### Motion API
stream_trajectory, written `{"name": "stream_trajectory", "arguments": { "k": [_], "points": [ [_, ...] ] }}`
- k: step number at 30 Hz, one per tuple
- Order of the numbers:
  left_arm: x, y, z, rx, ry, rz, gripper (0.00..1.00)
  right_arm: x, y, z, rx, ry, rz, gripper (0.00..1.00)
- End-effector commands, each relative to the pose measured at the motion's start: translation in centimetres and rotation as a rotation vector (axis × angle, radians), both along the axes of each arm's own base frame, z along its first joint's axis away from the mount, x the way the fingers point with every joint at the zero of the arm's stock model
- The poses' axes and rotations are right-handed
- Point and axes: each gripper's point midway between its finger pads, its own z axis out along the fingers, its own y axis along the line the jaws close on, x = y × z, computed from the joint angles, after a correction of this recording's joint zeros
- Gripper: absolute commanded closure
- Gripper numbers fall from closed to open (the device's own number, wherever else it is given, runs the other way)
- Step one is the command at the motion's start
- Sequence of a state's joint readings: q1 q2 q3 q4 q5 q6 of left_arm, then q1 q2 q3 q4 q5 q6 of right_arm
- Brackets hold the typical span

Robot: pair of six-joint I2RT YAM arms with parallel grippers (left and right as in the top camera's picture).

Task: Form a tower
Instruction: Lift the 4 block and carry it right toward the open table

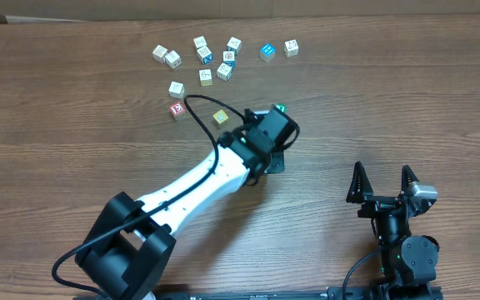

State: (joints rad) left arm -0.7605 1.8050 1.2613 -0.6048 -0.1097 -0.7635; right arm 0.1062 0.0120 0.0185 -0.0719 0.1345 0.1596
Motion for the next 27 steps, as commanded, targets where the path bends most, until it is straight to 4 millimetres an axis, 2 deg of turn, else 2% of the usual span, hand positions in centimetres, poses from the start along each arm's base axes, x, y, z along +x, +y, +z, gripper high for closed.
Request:
{"name": "stream_trajectory", "arguments": {
  "k": [1, 11, 21, 27],
  "points": [
    [-0.1, -0.2, -0.6, 0.010, -0.034, 0.022, 0.92, 0.0, 0.1, -0.2, -0.004, -0.003, 0.005, 0.00],
    [-1.3, -3.0, -1.3, -0.016, -0.060, -0.044, 0.94, 0.0, 0.1, -0.2, -0.004, -0.003, 0.005, 0.00],
    [-1.6, -3.0, -4.4, 0.031, -0.019, -0.049, 0.96, 0.0, 0.1, -0.2, -0.004, -0.003, 0.005, 0.00],
    [-1.9, -2.7, -6.1, 0.063, 0.011, -0.050, 0.93, 0.0, 0.1, -0.2, -0.004, -0.003, 0.005, 0.00]
  ]
}}
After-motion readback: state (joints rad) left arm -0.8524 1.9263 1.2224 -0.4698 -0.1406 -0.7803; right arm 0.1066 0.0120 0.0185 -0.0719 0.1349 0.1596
